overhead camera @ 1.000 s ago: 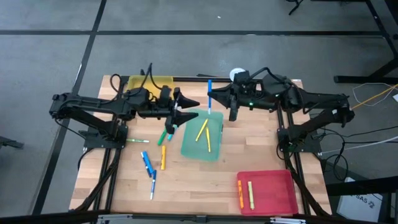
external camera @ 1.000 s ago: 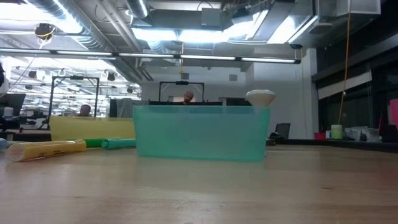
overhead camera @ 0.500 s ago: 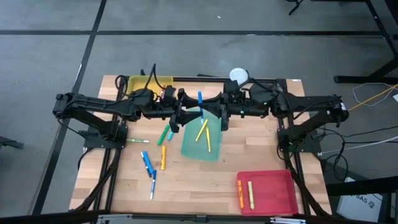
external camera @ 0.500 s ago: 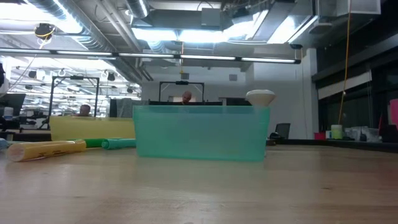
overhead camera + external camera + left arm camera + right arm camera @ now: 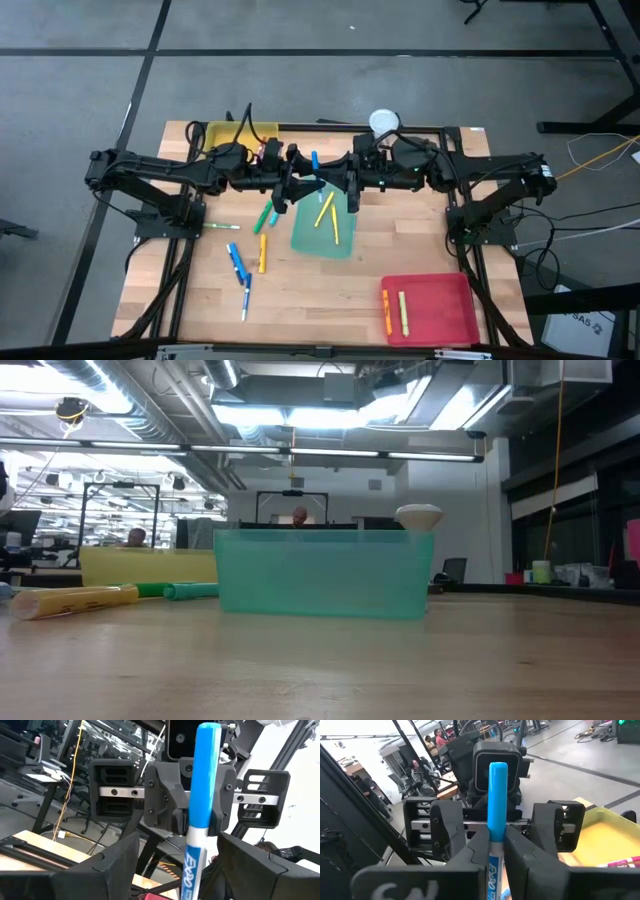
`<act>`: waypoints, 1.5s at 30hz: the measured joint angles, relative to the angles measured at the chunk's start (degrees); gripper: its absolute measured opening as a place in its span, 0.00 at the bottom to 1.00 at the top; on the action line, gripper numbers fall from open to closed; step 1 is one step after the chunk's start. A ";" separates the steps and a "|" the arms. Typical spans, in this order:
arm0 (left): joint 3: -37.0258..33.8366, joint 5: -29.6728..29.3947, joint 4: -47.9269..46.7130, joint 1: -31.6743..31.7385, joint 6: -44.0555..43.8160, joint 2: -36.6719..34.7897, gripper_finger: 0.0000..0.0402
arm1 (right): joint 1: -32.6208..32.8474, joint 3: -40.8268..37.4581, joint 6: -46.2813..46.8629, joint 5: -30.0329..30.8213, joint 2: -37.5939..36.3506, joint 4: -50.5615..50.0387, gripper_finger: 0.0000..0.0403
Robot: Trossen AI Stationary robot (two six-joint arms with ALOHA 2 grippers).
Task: Pick & Place Markers
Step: Put the light blue marker pen into the yellow bin
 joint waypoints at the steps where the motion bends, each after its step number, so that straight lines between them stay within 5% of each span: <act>1: 0.00 0.32 0.04 0.00 0.00 0.00 0.64 | 0.00 0.00 -0.03 0.02 0.00 -0.01 0.09; 7: 0.00 1.68 -0.01 0.00 0.02 0.00 0.52 | 0.00 0.00 -0.10 0.02 0.00 -0.01 0.09; 20: 0.00 2.18 -0.14 -0.02 0.46 -0.03 0.08 | 0.00 0.00 -0.11 0.09 0.00 -0.10 0.09; 34: 0.00 3.27 -0.52 -0.02 0.61 -0.04 0.08 | 0.00 -0.02 -0.20 0.02 -0.07 0.08 0.24; 45: 0.00 0.23 -5.75 0.69 2.65 -0.04 0.08 | -0.06 -0.02 -1.39 0.04 -1.79 -0.53 0.58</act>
